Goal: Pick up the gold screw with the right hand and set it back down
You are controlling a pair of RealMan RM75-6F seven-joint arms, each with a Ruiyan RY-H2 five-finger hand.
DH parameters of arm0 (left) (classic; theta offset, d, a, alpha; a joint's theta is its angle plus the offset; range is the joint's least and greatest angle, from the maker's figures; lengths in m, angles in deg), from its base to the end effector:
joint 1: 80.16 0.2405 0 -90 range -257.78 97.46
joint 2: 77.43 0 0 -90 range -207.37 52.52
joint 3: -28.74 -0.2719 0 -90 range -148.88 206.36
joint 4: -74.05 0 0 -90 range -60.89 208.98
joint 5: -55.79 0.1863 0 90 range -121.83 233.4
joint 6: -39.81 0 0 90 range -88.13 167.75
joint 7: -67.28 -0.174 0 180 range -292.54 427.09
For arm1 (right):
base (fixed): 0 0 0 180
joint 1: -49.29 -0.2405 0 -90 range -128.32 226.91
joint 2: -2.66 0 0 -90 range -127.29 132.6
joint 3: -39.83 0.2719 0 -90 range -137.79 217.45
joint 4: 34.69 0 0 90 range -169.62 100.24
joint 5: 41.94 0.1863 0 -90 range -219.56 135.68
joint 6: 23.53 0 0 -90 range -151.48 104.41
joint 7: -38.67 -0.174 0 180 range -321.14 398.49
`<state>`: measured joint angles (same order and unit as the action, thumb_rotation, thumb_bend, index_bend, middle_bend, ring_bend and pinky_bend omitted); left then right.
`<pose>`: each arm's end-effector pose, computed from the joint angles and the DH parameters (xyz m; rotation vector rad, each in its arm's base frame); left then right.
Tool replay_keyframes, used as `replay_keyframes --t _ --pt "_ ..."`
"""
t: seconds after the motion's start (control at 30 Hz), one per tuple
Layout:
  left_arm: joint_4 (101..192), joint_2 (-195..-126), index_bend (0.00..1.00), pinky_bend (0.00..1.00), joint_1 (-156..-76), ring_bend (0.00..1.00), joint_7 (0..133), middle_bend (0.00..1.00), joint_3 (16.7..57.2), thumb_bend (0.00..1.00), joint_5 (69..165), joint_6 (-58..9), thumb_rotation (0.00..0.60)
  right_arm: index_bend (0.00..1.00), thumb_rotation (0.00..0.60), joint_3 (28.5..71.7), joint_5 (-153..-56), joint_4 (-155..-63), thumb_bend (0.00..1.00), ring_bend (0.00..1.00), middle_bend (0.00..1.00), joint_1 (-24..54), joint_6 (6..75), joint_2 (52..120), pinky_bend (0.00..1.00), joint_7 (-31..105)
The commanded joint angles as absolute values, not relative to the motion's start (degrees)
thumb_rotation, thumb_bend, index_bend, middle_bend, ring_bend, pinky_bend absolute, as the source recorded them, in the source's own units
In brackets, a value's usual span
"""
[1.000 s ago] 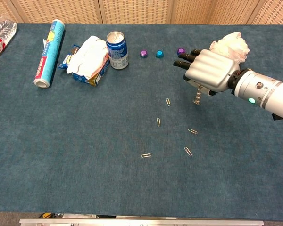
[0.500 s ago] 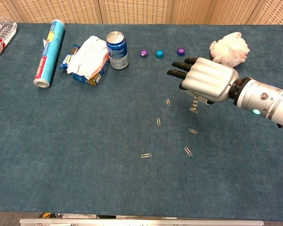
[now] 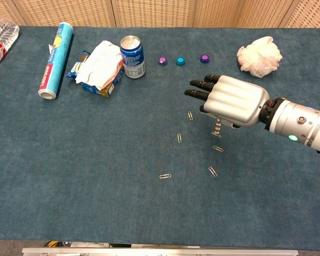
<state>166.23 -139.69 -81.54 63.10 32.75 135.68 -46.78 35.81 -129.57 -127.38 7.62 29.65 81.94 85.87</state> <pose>-0.3427 0.1927 0.2138 -1.2675 -0.8654 -0.7558 -0.1566 -0.2980 -0.0047 2.3382 0.0016 0.5800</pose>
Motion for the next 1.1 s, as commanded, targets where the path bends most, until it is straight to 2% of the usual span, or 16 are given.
replay_keyframes --t 0.03,0.57,1.1 --pt "166.21 -139.69 0.37 0.41 -81.53 0.22 63.16 0.29 32.75 0.08 135.67 -46.78 0.6 0.59 0.6 35.63 -129.89 -127.43 0.29 0.0 0.11 7.75 29.47 82.11 0.18 85.81" --pt "166.29 -139.61 0.37 0.41 -81.35 0.22 63.4 0.29 32.71 0.08 135.91 -47.09 0.6 0.59 0.6 34.62 -132.12 -128.36 0.29 0.0 0.11 8.51 28.55 82.28 0.18 84.95" --pt "166.28 -139.69 0.37 0.41 -81.45 0.22 63.08 0.29 32.73 0.08 135.79 -46.84 0.6 0.59 0.6 36.01 -131.67 -127.39 0.29 0.0 0.11 10.36 30.89 80.43 0.18 83.49"
